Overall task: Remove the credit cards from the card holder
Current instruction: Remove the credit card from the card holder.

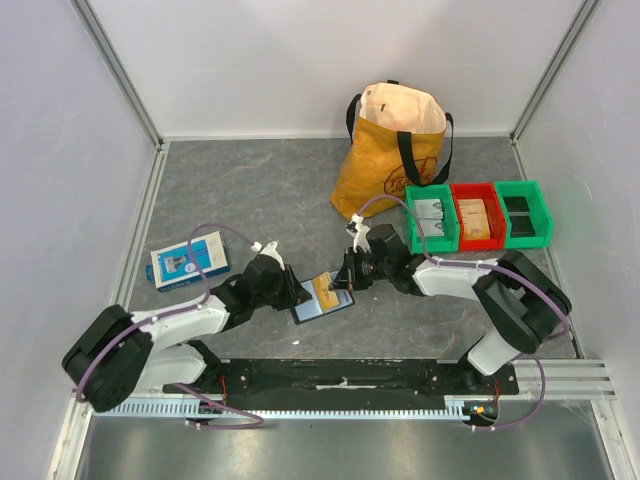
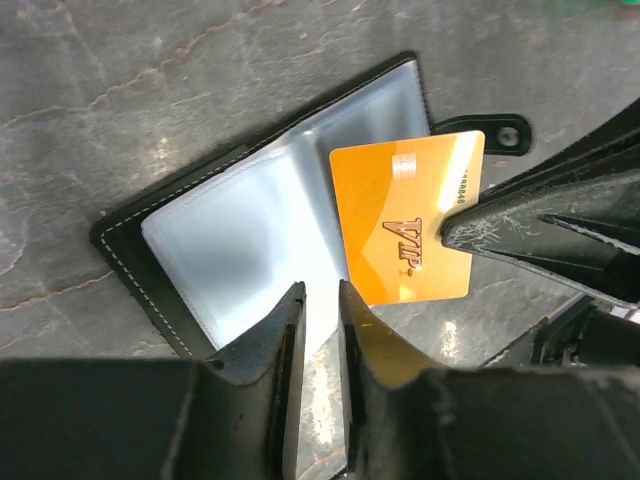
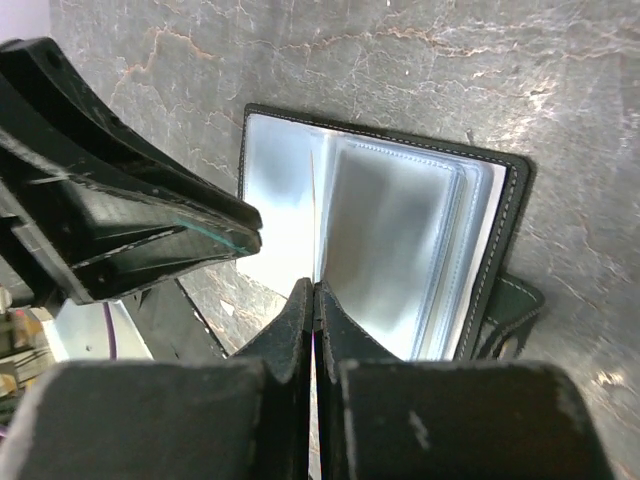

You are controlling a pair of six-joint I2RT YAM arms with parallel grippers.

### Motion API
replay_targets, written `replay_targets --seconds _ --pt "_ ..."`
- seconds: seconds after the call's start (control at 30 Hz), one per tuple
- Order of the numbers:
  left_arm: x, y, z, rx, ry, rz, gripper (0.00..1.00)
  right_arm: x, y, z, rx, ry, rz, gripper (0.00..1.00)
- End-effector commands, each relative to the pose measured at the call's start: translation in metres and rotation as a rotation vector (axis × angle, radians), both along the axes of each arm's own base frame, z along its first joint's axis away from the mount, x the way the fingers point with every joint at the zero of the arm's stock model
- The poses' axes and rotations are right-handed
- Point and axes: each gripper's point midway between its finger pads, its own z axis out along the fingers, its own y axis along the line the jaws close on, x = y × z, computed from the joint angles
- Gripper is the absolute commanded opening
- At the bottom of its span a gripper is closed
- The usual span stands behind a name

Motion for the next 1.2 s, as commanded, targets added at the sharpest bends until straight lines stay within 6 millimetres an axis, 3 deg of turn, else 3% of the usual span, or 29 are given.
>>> replay_targets --seconds 0.0,0.2,0.43,0.6,0.7,0.83,1.17 --pt "0.016 -0.004 0.049 0.023 -0.18 -0.087 0.33 0.012 -0.007 0.031 -0.04 -0.102 -0.013 0.0" --pt "0.025 -0.011 0.115 0.086 -0.385 -0.266 0.76 0.012 -0.016 0.054 -0.084 -0.158 0.008 0.0" --pt "0.022 -0.034 0.197 0.123 -0.659 -0.6 0.92 0.003 -0.023 0.106 -0.058 -0.312 0.106 0.0" --pt "-0.002 -0.049 0.237 0.083 -0.86 -0.903 0.93 -0.009 -0.029 0.147 -0.023 -0.43 0.18 0.0" --pt "-0.017 -0.054 0.247 0.057 -0.918 -1.066 0.91 -0.019 -0.031 0.165 0.005 -0.486 0.24 0.0" --pt "-0.021 -0.055 0.253 0.082 -0.959 -1.187 0.88 -0.031 -0.032 0.181 0.046 -0.583 0.335 0.0" --pt "-0.037 -0.061 0.246 0.016 -0.934 -1.383 0.79 -0.045 -0.03 0.205 0.095 -0.721 0.49 0.0"
